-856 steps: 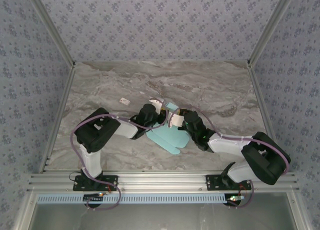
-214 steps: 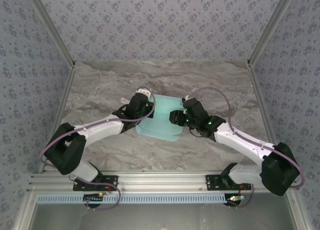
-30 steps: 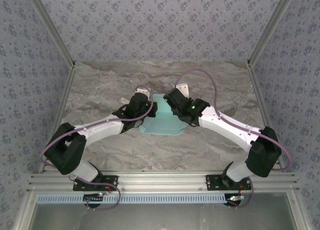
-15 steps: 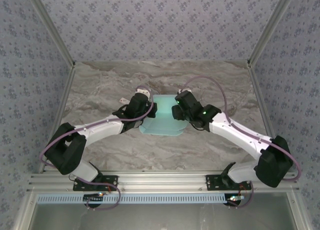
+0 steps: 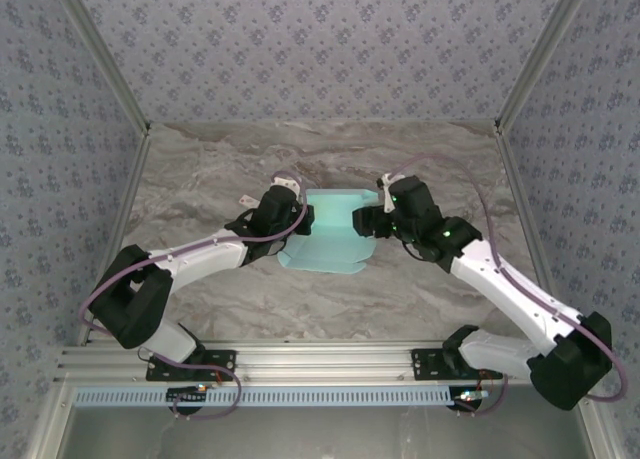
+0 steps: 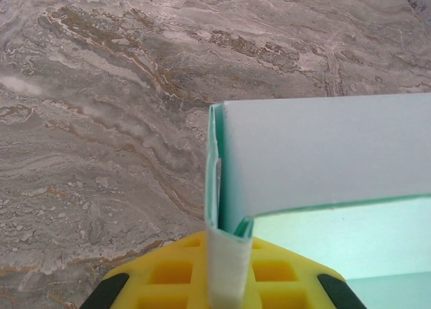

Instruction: Fold the paper box

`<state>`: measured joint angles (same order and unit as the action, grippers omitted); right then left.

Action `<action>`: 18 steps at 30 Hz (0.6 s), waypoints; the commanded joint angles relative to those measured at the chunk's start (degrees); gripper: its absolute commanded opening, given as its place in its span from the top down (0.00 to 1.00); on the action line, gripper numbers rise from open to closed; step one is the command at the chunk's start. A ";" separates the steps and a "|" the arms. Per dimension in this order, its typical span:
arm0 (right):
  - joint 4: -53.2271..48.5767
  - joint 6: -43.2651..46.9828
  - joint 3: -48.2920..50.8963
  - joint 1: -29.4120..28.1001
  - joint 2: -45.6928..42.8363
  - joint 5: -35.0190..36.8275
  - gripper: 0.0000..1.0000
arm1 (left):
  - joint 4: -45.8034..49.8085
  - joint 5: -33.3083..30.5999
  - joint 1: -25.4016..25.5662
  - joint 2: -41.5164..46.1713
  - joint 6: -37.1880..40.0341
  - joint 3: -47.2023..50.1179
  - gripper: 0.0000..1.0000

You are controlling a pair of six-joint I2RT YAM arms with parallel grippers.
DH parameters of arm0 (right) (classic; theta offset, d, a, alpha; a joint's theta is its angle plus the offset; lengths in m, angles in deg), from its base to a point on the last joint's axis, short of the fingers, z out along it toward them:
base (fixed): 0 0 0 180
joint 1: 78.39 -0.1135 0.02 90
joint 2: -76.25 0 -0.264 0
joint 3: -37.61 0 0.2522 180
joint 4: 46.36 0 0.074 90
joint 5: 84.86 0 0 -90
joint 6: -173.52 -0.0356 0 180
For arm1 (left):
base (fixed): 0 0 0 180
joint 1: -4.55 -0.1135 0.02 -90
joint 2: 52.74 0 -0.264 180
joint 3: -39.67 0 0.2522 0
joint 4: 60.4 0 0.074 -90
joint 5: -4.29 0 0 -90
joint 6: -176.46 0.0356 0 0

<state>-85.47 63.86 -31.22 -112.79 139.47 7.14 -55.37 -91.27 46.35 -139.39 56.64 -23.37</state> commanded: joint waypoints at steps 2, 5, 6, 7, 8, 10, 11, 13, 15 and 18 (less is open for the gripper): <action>-2.57 5.26 2.52 5.14 -5.91 -7.33 0.23 | 0.18 0.38 0.37 0.96 0.73 -0.16 0.97; -0.43 5.97 6.17 10.74 -8.77 -14.58 0.27 | 0.12 0.46 0.33 1.07 0.69 -0.18 0.97; 0.74 5.84 7.15 12.35 -8.97 -17.07 0.29 | 0.06 0.45 0.36 1.08 0.65 -0.18 0.97; 2.62 5.62 8.44 13.75 -8.86 -20.11 0.32 | 0.05 0.48 0.32 1.02 0.66 -0.21 0.97; 4.27 5.51 9.52 14.81 -8.30 -22.87 0.34 | 0.09 0.53 0.33 0.98 0.67 -0.21 0.97; 7.13 5.49 10.71 15.40 -6.74 -26.35 0.37 | 0.14 0.62 0.38 0.89 0.73 -0.31 0.97; 8.23 5.82 11.10 15.45 -5.72 -27.18 0.38 | 0.12 0.60 0.31 0.87 0.73 -0.44 0.97; 9.48 6.51 11.08 15.59 -3.63 -28.32 0.43 | 0.12 0.71 0.30 0.89 0.73 -0.43 0.97; 11.18 6.89 10.86 15.71 -1.68 -29.51 0.47 | 0.12 0.90 0.34 0.87 0.82 -0.48 0.97; 13.06 6.98 10.34 15.66 0.86 -30.56 0.51 | 0.12 0.99 0.34 0.96 0.82 -0.55 0.97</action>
<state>-76.53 69.63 -20.21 -97.42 138.99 -19.33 -55.35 -91.25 46.35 -139.39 56.62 -23.37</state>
